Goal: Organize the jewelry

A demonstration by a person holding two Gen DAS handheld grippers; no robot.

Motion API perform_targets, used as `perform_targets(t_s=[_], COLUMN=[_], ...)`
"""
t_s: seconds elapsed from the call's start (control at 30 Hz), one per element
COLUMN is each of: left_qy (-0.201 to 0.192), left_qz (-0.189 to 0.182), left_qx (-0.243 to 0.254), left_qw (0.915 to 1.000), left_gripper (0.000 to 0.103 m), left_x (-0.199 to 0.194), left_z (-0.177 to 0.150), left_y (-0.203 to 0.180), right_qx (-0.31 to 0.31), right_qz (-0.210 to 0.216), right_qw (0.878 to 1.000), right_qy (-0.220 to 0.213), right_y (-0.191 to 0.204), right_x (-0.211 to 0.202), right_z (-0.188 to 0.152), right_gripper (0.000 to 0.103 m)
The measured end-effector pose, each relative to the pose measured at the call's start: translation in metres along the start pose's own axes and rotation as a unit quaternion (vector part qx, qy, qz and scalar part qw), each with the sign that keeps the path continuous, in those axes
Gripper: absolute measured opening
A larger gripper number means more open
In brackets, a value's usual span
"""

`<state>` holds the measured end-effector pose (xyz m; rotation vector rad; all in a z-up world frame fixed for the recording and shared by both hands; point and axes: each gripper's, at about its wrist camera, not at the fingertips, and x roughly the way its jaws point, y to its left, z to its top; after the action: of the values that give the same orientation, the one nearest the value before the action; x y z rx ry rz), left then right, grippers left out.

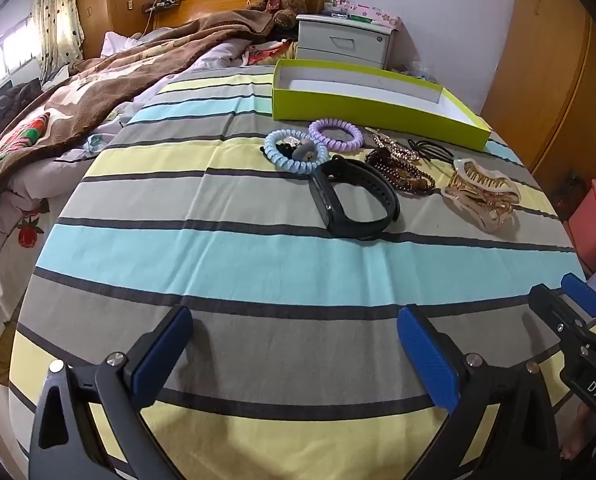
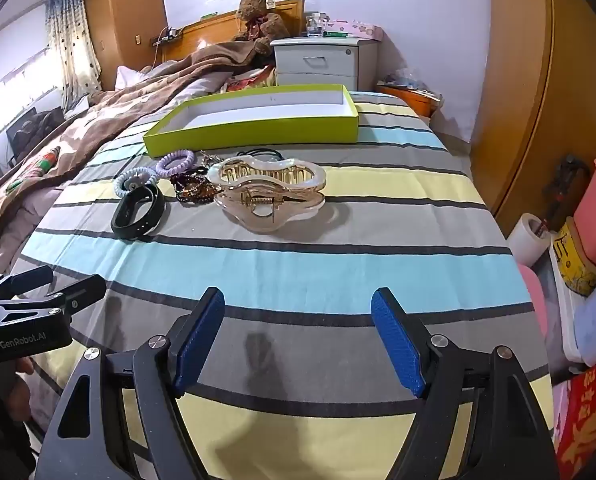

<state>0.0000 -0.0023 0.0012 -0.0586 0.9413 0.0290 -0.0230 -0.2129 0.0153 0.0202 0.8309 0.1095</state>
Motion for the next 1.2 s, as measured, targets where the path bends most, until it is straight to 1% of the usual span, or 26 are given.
perform_targets(t_s=[0.07,0.1,0.13,0.2,0.33,0.4,0.53,1.2], left_qy=[0.000,0.008,0.003,-0.006,-0.010,-0.015,-0.023,-0.028], left_qz=[-0.001,-0.004,-0.008,0.000,-0.001,0.005,0.007,0.005], left_qx=[0.003,-0.001,-0.003,0.003,0.005,0.005,0.003,0.003], left_qw=[1.0000,1.0000,1.0000,1.0000,0.9999,0.9999,0.9997,0.9996], left_gripper=[0.103,0.103,0.103,0.103,0.103,0.103,0.103,0.103], left_x=[-0.002,-0.002,-0.003,-0.010,-0.012,-0.014,-0.018,-0.022], left_z=[0.001,0.005,0.004,0.001,0.003,0.003,0.002,-0.003], left_y=[-0.003,-0.002,-0.001,-0.004,-0.001,-0.001,0.000,0.000], right_qx=[0.001,0.004,0.004,0.002,0.002,0.001,-0.001,-0.006], right_qz=[-0.001,0.001,0.002,0.003,0.006,0.006,0.007,0.011], right_qw=[1.000,1.000,1.000,1.000,1.000,1.000,1.000,0.999], right_qy=[-0.002,-0.004,-0.005,-0.007,-0.017,-0.019,-0.029,-0.033], right_y=[-0.001,0.001,0.002,0.002,0.000,-0.001,0.002,0.006], right_x=[0.000,-0.003,-0.004,-0.005,-0.008,-0.009,-0.014,-0.019], right_z=[-0.001,0.004,0.004,0.004,0.005,0.009,0.002,0.001], right_gripper=[0.076,0.076,0.076,0.076,0.076,0.076,0.076,0.076])
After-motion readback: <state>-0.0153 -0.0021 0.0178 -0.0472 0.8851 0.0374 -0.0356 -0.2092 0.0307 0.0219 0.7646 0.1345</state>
